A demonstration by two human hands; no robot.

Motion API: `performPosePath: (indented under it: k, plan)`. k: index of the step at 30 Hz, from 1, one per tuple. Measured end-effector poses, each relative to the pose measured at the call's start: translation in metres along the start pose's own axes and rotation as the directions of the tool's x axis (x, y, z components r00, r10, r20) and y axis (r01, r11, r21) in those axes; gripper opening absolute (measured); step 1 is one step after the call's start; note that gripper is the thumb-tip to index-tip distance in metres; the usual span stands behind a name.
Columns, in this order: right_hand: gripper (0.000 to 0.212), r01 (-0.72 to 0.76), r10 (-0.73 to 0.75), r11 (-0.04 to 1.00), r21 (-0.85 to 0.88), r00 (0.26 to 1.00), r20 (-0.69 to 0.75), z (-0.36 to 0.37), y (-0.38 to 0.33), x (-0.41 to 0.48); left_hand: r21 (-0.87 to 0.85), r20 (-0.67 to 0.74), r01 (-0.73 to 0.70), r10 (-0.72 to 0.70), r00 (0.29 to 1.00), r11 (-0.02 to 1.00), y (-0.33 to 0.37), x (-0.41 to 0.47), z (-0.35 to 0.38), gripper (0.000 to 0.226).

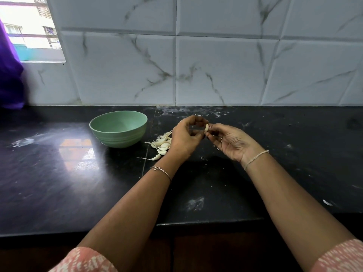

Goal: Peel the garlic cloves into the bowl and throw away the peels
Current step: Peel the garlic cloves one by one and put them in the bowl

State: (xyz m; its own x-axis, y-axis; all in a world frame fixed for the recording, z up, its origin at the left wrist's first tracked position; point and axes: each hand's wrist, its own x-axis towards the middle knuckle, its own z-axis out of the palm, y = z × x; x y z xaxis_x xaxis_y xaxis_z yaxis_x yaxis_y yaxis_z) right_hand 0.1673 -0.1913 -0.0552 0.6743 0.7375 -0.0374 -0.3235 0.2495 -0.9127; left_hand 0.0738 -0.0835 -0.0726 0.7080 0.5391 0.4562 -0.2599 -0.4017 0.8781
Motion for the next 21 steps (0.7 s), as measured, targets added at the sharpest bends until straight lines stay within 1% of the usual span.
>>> performPosePath:
  k: [4,7,10,14,17,19,21]
  plan:
    - [0.013,-0.015,0.015,1.0,0.008,1.0,-0.008,0.0011,0.0013,0.0004,0.005,0.006,-0.002,0.002,1.0,1.0,0.0011,-0.0006,-0.0005,0.035]
    - [0.007,-0.02,0.02,1.0,0.009,1.0,-0.013,0.0014,0.0019,0.0,0.015,0.007,0.002,-0.002,1.0,1.0,-0.0005,0.0004,-0.0011,0.037]
    - [0.005,-0.014,0.013,1.0,-0.023,1.0,-0.023,0.0023,0.0017,-0.0013,0.019,0.011,-0.008,0.008,1.0,1.0,-0.002,0.0003,-0.0008,0.04]
    - [0.011,-0.011,0.009,0.999,-0.031,0.999,-0.046,0.0033,0.0017,-0.0013,0.043,0.016,-0.016,0.015,1.0,0.999,-0.0024,0.0011,-0.0008,0.039]
    - [0.012,0.0,-0.002,0.999,-0.032,0.998,-0.055,0.0031,0.0014,-0.0003,0.023,0.01,-0.005,0.005,1.0,1.0,-0.0039,0.0028,-0.0003,0.037]
    - [0.01,0.033,-0.039,0.996,-0.085,0.997,-0.068,0.0029,0.0017,0.0012,0.01,0.004,0.006,-0.006,1.0,1.0,-0.0048,0.004,0.0004,0.035]
    - [0.005,0.102,-0.121,0.975,-0.198,0.989,-0.083,0.0041,0.0033,0.0027,0.016,-0.009,0.018,-0.018,1.0,1.0,-0.0059,0.0057,0.0007,0.032]
